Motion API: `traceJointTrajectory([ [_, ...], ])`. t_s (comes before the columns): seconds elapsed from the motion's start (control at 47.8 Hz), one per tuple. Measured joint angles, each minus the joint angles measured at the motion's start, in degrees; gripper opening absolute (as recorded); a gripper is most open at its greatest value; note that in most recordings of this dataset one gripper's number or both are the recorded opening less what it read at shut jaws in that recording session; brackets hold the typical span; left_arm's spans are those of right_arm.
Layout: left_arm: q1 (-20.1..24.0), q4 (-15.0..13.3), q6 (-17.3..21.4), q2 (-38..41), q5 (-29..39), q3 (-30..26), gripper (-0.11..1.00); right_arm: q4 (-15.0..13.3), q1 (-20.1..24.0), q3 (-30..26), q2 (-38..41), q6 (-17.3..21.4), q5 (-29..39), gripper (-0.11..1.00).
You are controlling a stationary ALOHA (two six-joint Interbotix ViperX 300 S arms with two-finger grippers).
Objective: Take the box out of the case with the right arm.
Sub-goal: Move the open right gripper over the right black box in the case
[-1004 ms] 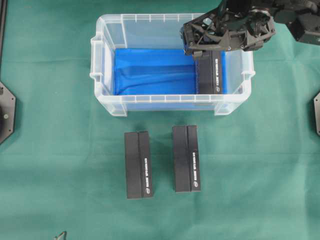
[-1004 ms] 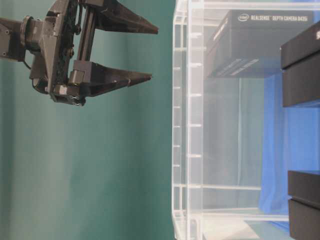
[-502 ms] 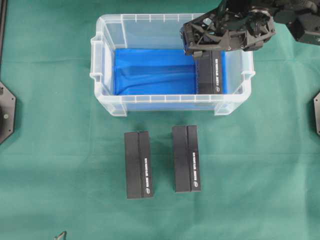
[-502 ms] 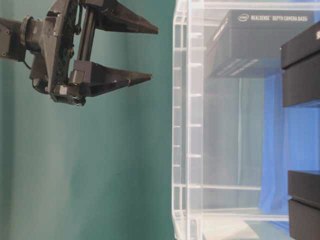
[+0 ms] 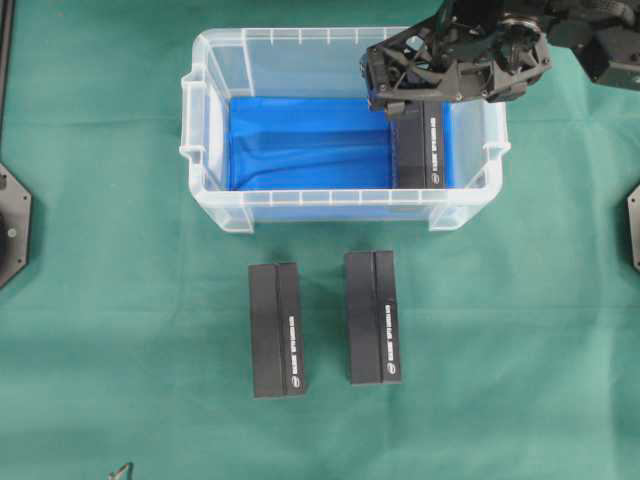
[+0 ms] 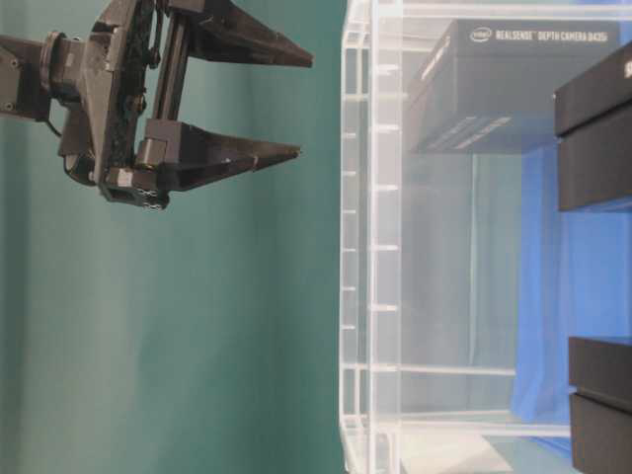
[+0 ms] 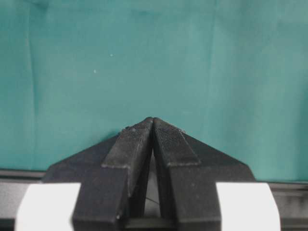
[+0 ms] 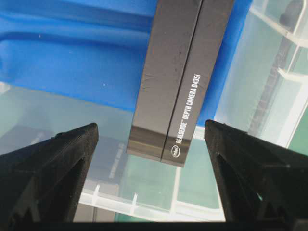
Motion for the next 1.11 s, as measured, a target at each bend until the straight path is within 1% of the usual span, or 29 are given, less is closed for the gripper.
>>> traceJointTrajectory([
  [0.439,0.09,0.0,0.0,0.0,0.0,0.0,0.0,-0.09,0.0,0.09,0.09,0.0,0.0,0.87],
  [0.92,0.0,0.0,0.0,-0.09,0.0,0.0,0.0,-0.09,0.0,1.67,0.44,0.0,-0.09,0.87],
  [1.108,0.0,0.0,0.0,0.0,0.0,0.0,0.0,-0.09,0.0,2.55,1.85,0.7,-1.67,0.88],
])
